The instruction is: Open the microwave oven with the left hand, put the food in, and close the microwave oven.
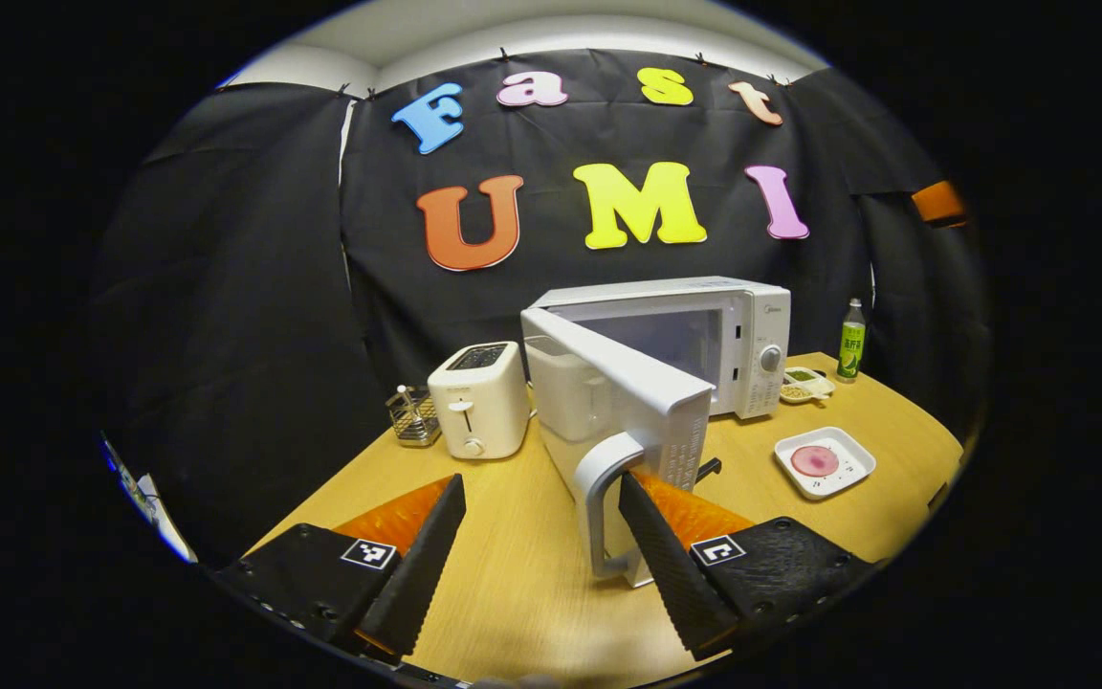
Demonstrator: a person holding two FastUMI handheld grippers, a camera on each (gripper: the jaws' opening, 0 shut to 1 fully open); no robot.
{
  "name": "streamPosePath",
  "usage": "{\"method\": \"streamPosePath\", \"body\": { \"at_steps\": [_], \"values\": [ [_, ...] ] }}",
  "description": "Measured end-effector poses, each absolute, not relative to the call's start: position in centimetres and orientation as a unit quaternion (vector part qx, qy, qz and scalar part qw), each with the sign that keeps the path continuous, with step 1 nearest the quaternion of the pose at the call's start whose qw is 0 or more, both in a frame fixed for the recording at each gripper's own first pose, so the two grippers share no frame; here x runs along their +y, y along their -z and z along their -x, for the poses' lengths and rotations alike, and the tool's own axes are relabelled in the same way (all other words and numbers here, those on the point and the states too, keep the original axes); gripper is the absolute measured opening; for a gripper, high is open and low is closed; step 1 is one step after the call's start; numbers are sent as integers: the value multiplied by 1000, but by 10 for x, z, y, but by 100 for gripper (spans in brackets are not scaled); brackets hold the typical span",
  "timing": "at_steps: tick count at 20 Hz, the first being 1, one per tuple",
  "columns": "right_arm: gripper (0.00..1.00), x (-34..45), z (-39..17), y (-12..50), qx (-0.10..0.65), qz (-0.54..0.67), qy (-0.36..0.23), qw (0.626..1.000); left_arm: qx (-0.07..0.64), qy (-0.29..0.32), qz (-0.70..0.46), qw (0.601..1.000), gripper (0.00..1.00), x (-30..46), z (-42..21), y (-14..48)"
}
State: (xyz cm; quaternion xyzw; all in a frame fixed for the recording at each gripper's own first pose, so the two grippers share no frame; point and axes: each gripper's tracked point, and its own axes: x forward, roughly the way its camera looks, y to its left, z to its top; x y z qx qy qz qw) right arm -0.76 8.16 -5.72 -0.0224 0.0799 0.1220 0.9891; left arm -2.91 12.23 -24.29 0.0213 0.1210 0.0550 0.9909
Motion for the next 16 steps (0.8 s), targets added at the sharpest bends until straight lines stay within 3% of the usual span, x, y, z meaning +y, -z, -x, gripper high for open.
{"method": "streamPosePath", "body": {
  "at_steps": [7, 10, 11, 12, 16],
  "values": [
    [96, 87, 12, 67, 85, 20, -121, 989, 117, -106, -29, 987, 96, 186, 53, 233],
    [97, 79, 5, 83, 97, 17, -114, 989, 117, -112, -31, 986, 94, 189, 66, 230],
    [96, 75, 2, 90, 105, 15, -111, 988, 118, -114, -29, 986, 88, 189, 70, 232],
    [100, 71, -2, 99, 113, 13, -108, 988, 118, -114, -26, 986, 96, 186, 74, 229],
    [98, 52, -26, 149, 162, 12, -99, 982, 108, -100, -9, 989, 96, 159, 88, 208]
  ]
}}
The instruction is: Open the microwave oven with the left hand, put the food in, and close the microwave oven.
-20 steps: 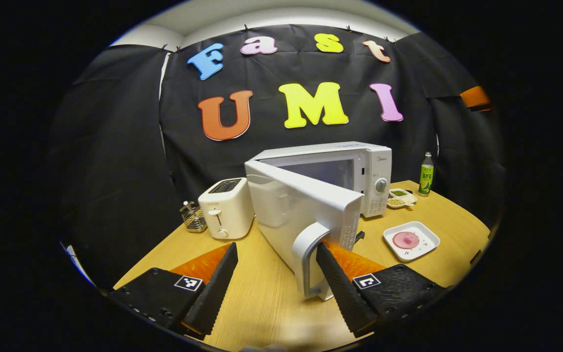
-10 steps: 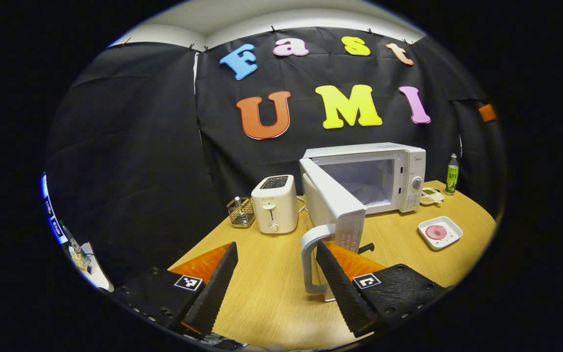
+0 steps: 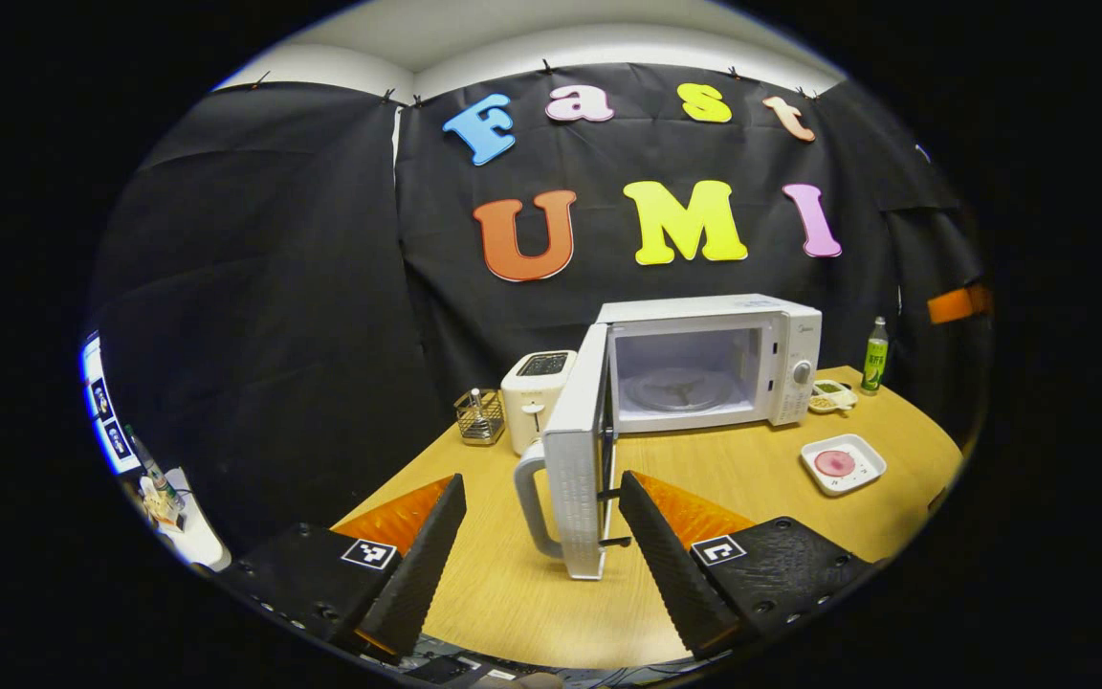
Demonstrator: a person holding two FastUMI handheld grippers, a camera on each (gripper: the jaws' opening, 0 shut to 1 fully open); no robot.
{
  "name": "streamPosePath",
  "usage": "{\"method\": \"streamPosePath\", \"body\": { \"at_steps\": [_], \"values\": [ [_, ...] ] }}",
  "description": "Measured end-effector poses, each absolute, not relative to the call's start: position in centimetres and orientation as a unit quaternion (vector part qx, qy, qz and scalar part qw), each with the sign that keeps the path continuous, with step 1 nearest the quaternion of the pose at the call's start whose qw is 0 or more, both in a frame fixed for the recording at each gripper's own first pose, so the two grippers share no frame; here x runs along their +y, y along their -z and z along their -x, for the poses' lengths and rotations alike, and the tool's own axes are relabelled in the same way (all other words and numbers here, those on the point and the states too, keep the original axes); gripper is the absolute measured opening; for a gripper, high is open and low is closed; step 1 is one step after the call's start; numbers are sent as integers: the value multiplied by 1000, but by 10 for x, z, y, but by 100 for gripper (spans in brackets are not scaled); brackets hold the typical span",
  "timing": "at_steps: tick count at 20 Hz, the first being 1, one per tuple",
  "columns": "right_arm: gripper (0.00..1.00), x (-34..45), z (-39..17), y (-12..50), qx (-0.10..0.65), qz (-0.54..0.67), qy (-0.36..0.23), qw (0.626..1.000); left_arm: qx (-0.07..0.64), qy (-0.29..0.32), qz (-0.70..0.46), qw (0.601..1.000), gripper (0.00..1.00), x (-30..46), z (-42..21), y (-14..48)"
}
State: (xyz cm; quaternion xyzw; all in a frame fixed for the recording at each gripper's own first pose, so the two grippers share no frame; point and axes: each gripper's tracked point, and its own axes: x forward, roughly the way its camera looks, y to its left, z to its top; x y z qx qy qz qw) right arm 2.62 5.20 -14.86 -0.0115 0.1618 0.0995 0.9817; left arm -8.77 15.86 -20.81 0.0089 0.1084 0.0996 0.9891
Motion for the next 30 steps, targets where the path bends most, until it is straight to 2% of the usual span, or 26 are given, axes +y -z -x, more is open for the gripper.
{"method": "streamPosePath", "body": {
  "at_steps": [1, 2, 3, 4, 5, 7, 8, 9, 10, 11, 13, 20, 23, 24, 25, 26, 27, 28, 29, 30],
  "values": [
    [96, 49, -34, 163, 177, 9, -102, 979, 103, -95, -6, 990, 96, 150, 86, 199],
    [88, 47, -41, 180, 193, 3, -104, 976, 98, -91, 1, 991, 96, 141, 86, 190],
    [90, 44, -47, 200, 219, -7, -106, 970, 90, -85, 10, 992, 95, 130, 85, 179],
    [87, 42, -53, 218, 240, -18, -111, 964, 84, -77, 18, 993, 95, 117, 84, 167],
    [72, 40, -61, 236, 261, -26, -113, 958, 77, -73, 22, 994, 95, 107, 83, 158],
    [67, 36, -77, 274, 303, -47, -116, 945, 65, -60, 25, 996, 96, 84, 80, 141],
    [72, 34, -85, 290, 323, -60, -117, 937, 61, -55, 25, 996, 95, 73, 80, 134],
    [65, 32, -92, 305, 340, -67, -120, 931, 59, -48, 25, 997, 95, 60, 79, 127],
    [64, 28, -100, 321, 355, -72, -119, 924, 56, -43, 26, 997, 96, 49, 77, 121],
    [50, 28, -107, 334, 369, -78, -122, 918, 54, -40, 25, 997, 96, 41, 75, 116],
    [47, 26, -120, 355, 396, -89, -123, 906, 55, -35, 30, 997, 96, 24, 72, 110],
    [32, 34, -141, 397, 462, -111, -138, 869, 56, -34, 29, 997, 96, -8, 66, 96],
    [18, 34, -141, 402, 484, -98, -137, 859, 58, -41, 34, 997, 96, -10, 66, 97],
    [25, 31, -143, 404, 490, -86, -131, 858, 58, -44, 37, 997, 96, -10, 65, 98],
    [9, 29, -143, 403, 493, -77, -127, 858, 57, -45, 40, 997, 96, -10, 65, 99],
    [5, 29, -143, 405, 500, -68, -126, 854, 57, -48, 41, 996, 96, -9, 65, 100],
    [12, 28, -144, 404, 507, -68, -123, 851, 59, -50, 41, 996, 96, -8, 64, 102],
    [2, 29, -143, 404, 513, -74, -118, 847, 59, -52, 41, 996, 96, -8, 64, 102],
    [7, 31, -144, 404, 520, -84, -118, 842, 58, -55, 42, 996, 96, -8, 65, 101],
    [7, 33, -143, 403, 527, -96, -122, 836, 57, -57, 44, 996, 96, -7, 66, 103]
  ]
}}
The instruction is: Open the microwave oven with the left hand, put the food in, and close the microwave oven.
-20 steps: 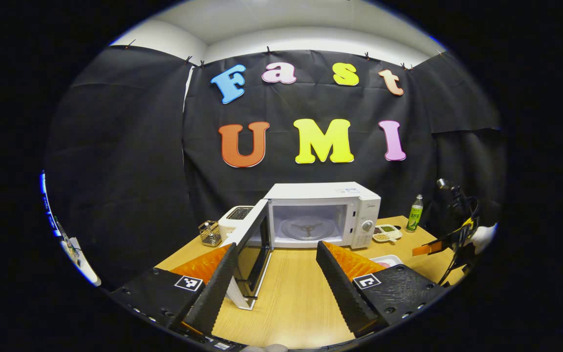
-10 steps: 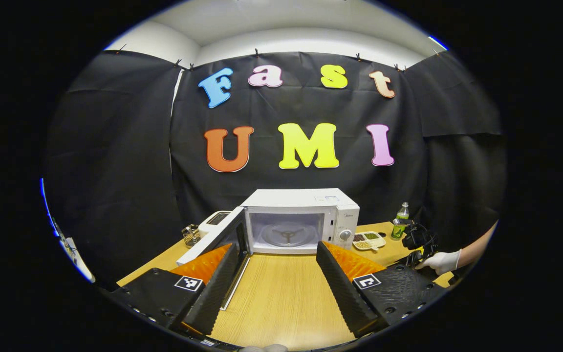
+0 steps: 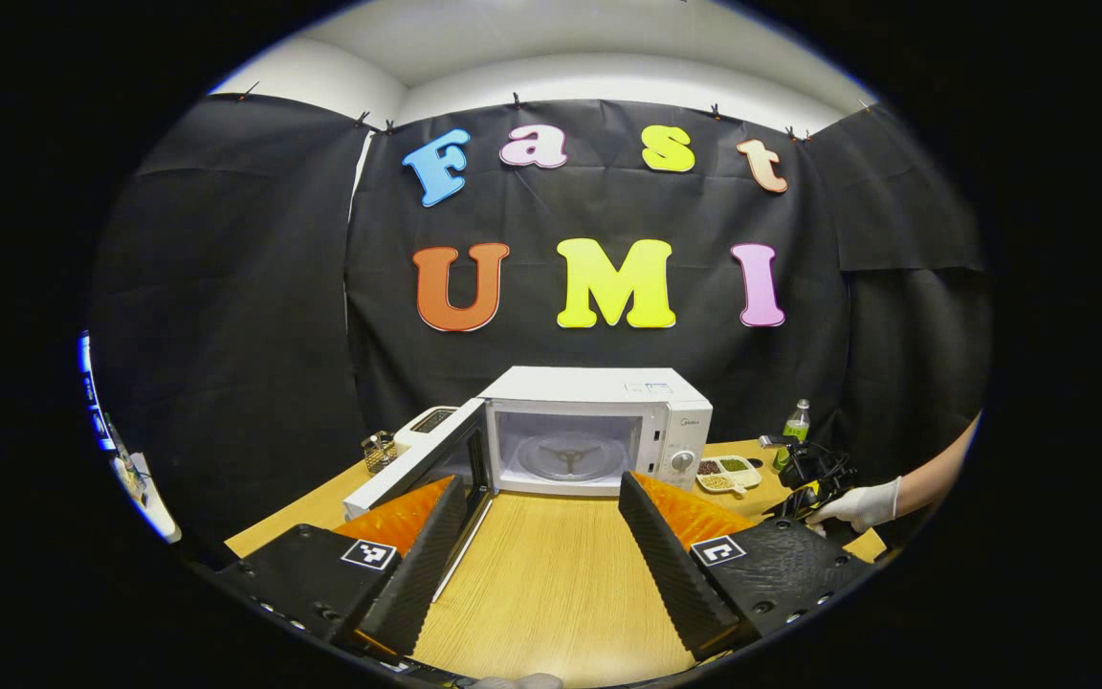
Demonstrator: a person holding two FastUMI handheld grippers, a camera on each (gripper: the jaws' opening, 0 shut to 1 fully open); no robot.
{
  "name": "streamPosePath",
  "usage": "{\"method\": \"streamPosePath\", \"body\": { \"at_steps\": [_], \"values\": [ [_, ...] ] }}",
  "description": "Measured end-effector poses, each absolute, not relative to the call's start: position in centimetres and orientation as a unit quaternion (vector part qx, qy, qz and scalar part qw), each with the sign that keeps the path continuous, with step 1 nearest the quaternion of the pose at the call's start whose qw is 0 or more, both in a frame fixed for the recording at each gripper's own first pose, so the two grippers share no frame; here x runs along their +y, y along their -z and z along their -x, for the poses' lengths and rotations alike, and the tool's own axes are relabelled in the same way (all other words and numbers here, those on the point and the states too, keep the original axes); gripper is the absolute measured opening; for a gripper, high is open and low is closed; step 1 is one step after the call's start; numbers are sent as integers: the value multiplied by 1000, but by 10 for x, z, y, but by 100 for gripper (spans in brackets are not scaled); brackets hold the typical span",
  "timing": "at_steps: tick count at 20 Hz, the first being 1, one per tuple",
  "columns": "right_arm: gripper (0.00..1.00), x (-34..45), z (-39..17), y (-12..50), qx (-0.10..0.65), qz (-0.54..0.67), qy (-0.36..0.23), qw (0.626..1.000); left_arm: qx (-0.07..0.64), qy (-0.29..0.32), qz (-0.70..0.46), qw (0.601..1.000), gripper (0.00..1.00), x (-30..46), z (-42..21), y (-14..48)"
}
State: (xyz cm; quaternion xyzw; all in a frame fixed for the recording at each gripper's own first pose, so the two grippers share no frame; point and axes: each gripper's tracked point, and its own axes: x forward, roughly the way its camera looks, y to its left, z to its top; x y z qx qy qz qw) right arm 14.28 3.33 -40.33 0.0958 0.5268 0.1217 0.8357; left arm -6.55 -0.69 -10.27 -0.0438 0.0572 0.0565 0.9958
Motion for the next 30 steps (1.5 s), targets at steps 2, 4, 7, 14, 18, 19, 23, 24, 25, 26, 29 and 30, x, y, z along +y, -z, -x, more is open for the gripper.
{"method": "streamPosePath", "body": {
  "at_steps": [2, 4, 7, 14, 18, 19, 23, 24, 25, 26, 29, 30],
  "values": [
    [4, 37, -141, 402, 535, -122, -125, 826, 58, -62, 45, 995, 96, -5, 68, 105],
    [4, 42, -137, 399, 532, -138, -138, 824, 60, -71, 43, 995, 96, -2, 74, 107],
    [4, 52, -135, 381, 511, -147, -162, 831, 62, -82, 39, 994, 96, 1, 81, 107],
    [4, 82, -133, 346, 461, -184, -189, 847, 68, -91, 38, 993, 96, 3, 94, 112],
    [4, 111, -141, 324, 417, -234, -185, 859, 69, -87, 41, 993, 96, 8, 97, 113],
    [4, 120, -146, 317, 402, -253, -181, 861, 72, -84, 40, 993, 95, 11, 97, 114],
    [4, 164, -173, 287, 332, -339, -159, 866, 84, -67, 43, 993, 96, 17, 97, 123],
    [4, 175, -183, 280, 311, -358, -151, 867, 89, -62, 44, 993, 96, 20, 93, 126],
    [4, 186, -192, 275, 291, -377, -142, 868, 95, -59, 43, 993, 96, 23, 92, 131],
    [4, 196, -199, 267, 271, -394, -133, 868, 99, -57, 42, 993, 96, 25, 90, 134],
    [0, 227, -225, 249, 219, -455, -97, 857, 106, -52, 37, 992, 96, 37, 85, 148],
    [4, 238, -232, 249, 210, -471, -84, 853, 110, -50, 37, 992, 96, 41, 83, 154]
  ]
}}
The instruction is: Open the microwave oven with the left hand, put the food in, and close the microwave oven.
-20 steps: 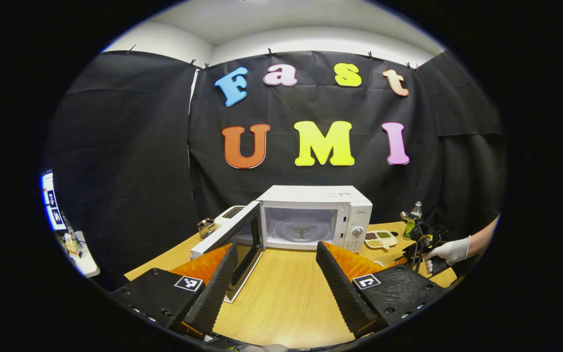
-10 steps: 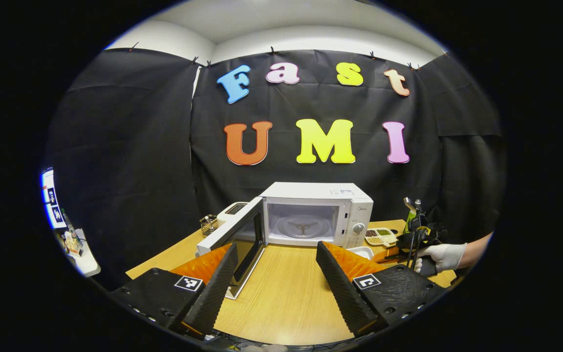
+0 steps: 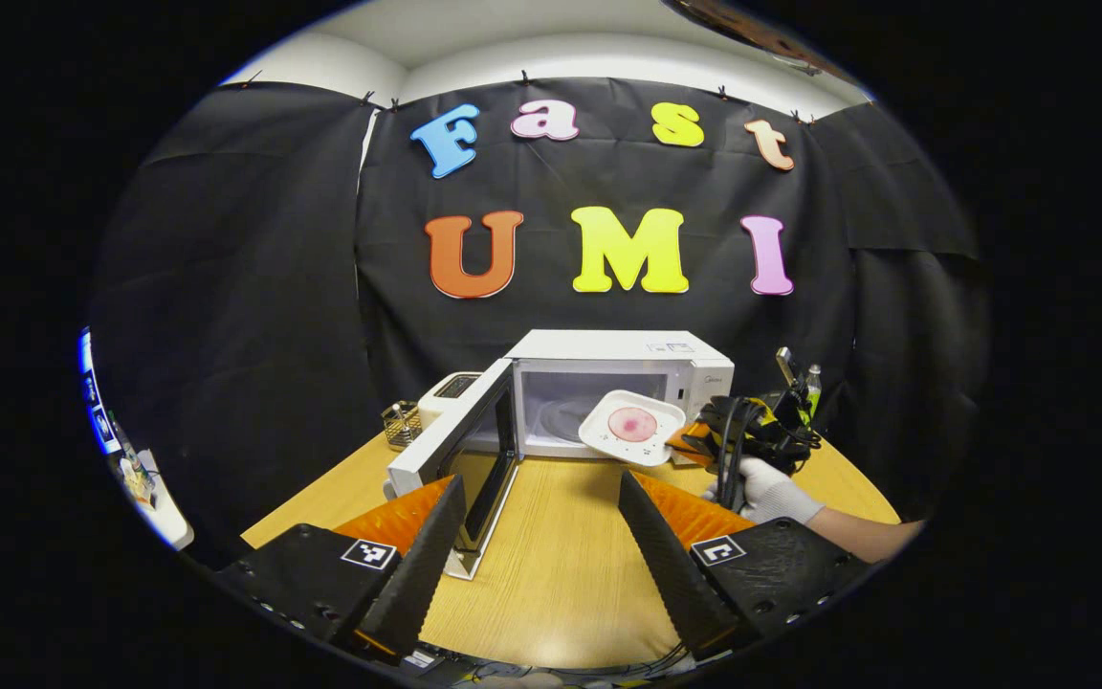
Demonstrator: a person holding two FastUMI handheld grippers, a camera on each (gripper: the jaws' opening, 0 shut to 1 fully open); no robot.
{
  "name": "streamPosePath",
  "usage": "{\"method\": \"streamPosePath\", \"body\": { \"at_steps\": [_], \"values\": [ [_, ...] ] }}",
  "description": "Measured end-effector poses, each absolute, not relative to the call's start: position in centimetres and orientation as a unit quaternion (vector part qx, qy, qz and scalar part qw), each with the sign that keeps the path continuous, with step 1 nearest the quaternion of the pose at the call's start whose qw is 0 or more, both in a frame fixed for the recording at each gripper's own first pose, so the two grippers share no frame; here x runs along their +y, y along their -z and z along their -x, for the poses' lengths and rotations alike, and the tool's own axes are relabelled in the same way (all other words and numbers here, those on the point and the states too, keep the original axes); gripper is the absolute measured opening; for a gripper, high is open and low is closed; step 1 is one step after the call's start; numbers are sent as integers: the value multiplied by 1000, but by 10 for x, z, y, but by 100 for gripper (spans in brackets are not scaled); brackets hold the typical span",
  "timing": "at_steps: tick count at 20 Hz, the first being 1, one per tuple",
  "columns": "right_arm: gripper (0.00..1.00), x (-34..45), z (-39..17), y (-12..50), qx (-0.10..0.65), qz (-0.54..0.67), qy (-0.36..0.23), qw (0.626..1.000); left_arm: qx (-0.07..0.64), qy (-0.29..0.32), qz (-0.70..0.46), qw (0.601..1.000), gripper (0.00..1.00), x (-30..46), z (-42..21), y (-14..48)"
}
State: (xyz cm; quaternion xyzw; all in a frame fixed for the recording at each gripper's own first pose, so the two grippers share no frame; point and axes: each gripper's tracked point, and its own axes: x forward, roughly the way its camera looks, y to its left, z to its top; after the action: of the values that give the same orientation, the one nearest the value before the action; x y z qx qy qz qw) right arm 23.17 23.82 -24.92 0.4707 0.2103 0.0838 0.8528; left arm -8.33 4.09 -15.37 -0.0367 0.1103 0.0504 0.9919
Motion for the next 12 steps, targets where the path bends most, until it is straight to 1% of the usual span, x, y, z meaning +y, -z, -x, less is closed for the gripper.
{"method": "streamPosePath", "body": {
  "at_steps": [1, 2, 3, 4, 5, 6, 7, 8, 12],
  "values": [
    [4, 249, -241, 248, 199, -480, -71, 852, 113, -49, 36, 992, 96, 46, 82, 159],
    [0, 258, -250, 249, 190, -483, -60, 853, 116, -48, 35, 991, 96, 50, 81, 163],
    [0, 266, -259, 251, 180, -487, -46, 854, 119, -48, 36, 991, 96, 55, 79, 167],
    [4, 273, -268, 253, 169, -492, -32, 853, 122, -47, 37, 991, 96, 59, 76, 170],
    [4, 278, -277, 257, 161, -501, -20, 850, 126, -45, 39, 990, 96, 62, 74, 174],
    [0, 285, -287, 262, 159, -514, -10, 843, 129, -44, 40, 990, 96, 65, 73, 176],
    [4, 290, -297, 268, 160, -529, 0, 833, 132, -42, 39, 990, 96, 69, 72, 178],
    [4, 294, -307, 273, 161, -541, 10, 825, 134, -41, 37, 989, 96, 70, 71, 181],
    [4, 303, -341, 285, 153, -556, 43, 816, 145, -35, 38, 988, 96, 75, 66, 193]
  ]
}}
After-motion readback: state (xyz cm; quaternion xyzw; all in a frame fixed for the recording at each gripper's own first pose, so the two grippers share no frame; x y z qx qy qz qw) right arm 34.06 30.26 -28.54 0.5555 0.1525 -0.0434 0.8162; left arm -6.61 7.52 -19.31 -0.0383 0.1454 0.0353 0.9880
